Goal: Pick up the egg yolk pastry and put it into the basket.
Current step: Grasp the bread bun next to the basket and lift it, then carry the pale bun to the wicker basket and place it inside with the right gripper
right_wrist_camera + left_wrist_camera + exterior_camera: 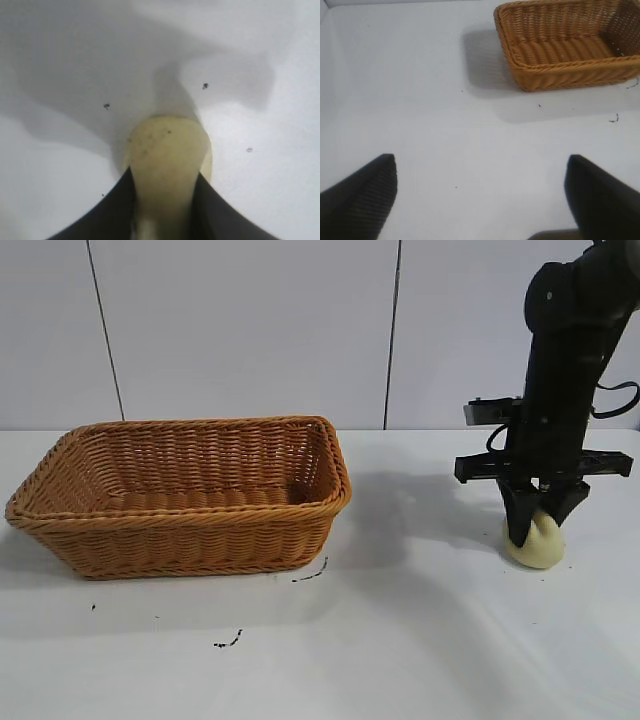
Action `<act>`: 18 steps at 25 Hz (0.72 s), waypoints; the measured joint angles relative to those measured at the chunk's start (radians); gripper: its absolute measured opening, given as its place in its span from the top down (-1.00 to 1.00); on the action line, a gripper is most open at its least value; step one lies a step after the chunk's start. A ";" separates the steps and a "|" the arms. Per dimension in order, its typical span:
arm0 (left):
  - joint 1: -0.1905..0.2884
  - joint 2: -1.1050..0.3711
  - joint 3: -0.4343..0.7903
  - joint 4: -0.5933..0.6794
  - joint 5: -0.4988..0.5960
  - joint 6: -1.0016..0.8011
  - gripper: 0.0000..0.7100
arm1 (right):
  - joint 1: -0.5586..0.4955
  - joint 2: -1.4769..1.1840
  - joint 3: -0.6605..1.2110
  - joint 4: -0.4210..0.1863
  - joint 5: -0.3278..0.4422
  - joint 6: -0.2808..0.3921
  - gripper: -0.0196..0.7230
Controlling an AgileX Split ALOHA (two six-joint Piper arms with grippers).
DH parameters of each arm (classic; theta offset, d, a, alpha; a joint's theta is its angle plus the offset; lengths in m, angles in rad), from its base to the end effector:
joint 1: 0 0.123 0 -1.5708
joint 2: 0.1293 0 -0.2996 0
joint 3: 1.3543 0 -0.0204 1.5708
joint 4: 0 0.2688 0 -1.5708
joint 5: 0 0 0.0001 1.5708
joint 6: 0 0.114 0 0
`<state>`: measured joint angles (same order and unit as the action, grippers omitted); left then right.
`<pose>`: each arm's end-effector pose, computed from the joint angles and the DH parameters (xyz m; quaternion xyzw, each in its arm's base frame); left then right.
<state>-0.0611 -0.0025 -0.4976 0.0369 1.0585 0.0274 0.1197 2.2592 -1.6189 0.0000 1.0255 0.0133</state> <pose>0.0169 0.0026 0.2750 0.0370 0.8517 0.0096 0.5227 0.4538 0.0546 0.0900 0.0532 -0.9986 0.0003 0.0039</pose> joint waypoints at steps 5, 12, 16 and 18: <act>0.000 0.000 0.000 0.000 0.000 0.000 -0.95 | 0.000 -0.003 -0.002 0.000 0.004 0.000 0.60; 0.000 0.000 0.000 0.000 0.000 0.000 -0.95 | 0.000 -0.127 -0.026 0.000 0.070 -0.001 0.62; 0.000 0.000 0.000 0.000 0.000 0.000 -0.95 | 0.000 -0.190 -0.145 0.000 0.155 -0.013 0.62; 0.000 0.000 0.000 0.000 0.000 0.000 -0.95 | 0.000 -0.194 -0.200 0.000 0.174 -0.020 0.62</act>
<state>-0.0611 -0.0025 -0.4976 0.0369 1.0585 0.0274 0.1197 2.0654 -1.8191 0.0000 1.1993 -0.0072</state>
